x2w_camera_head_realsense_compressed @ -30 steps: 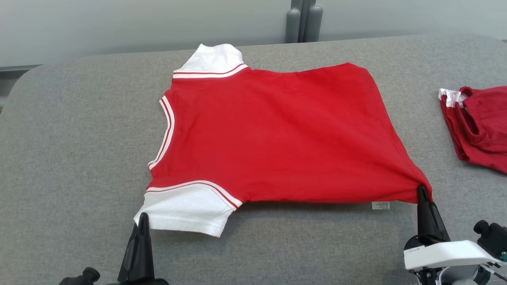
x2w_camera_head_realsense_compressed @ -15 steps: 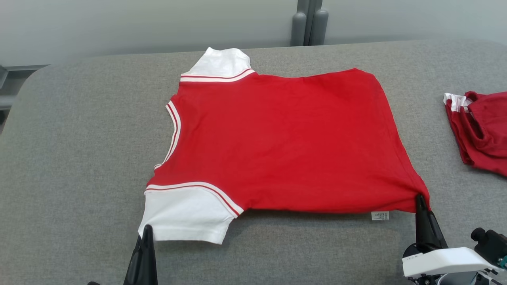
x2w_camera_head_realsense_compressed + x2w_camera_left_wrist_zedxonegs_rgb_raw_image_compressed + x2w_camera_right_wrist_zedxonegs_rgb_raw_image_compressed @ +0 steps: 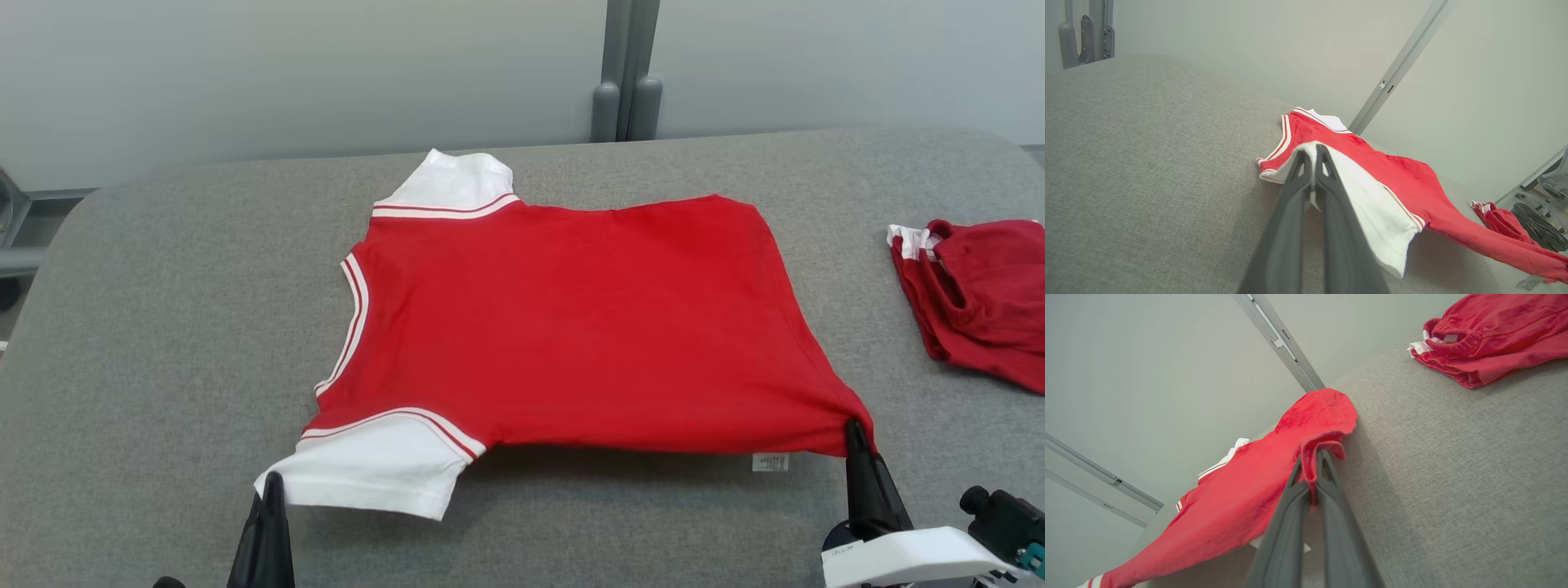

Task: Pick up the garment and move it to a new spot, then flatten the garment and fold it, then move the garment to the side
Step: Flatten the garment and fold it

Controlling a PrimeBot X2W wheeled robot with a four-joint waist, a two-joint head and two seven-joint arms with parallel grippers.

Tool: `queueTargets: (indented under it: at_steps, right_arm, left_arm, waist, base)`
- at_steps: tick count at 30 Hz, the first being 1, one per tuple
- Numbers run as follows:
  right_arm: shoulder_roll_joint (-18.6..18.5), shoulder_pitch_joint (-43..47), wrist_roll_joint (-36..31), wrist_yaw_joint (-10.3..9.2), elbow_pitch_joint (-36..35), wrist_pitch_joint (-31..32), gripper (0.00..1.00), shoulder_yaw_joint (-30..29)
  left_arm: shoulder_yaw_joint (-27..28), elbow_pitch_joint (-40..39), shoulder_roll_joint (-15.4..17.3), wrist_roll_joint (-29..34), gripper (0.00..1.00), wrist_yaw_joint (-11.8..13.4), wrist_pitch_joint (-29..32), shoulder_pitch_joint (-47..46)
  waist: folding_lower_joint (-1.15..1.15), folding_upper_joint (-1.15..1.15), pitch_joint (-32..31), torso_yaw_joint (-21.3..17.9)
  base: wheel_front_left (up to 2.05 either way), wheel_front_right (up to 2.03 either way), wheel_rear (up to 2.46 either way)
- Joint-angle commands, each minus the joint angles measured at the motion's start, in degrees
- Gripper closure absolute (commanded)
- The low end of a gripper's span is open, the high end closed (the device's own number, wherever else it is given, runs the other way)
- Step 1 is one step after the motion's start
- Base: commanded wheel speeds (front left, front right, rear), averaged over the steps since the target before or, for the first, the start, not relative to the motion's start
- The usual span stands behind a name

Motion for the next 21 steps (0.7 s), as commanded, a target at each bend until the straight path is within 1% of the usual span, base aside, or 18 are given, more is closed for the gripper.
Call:
queueTargets:
  at_steps: [1,10,16,21]
  right_arm:
    - [-0.18,1.09,0.32,0.02,-0.26,-0.18,1.00,0.04]
    - [-0.19,1.64,0.91,0.02,1.13,-0.18,1.00,0.21]
    - [-0.19,1.04,0.96,0.02,3.26,-0.18,1.00,0.67]
    - [-0.20,-0.37,0.40,0.02,5.89,-0.18,1.00,0.57]
  left_arm:
    - [0.32,0.79,0.10,-0.44,1.00,-0.31,-0.14,-1.45]
    - [-1.35,3.10,1.92,-2.28,1.00,-0.37,-0.14,-3.15]
    - [-1.77,6.46,3.76,-4.23,1.00,-0.35,-0.14,-5.57]
    - [-3.75,10.38,5.62,-6.12,1.00,-0.34,-0.14,-8.24]
  waist:
    - [0.00,0.00,-0.92,-0.49]
    - [0.00,0.00,-1.01,-0.46]
    - [0.00,0.00,-0.64,-0.38]
    - [0.00,0.00,0.03,-0.75]
  base:
    - [0.00,0.00,0.00]
    - [0.00,0.00,0.00]
    - [0.00,0.00,0.00]
    - [0.00,0.00,0.00]
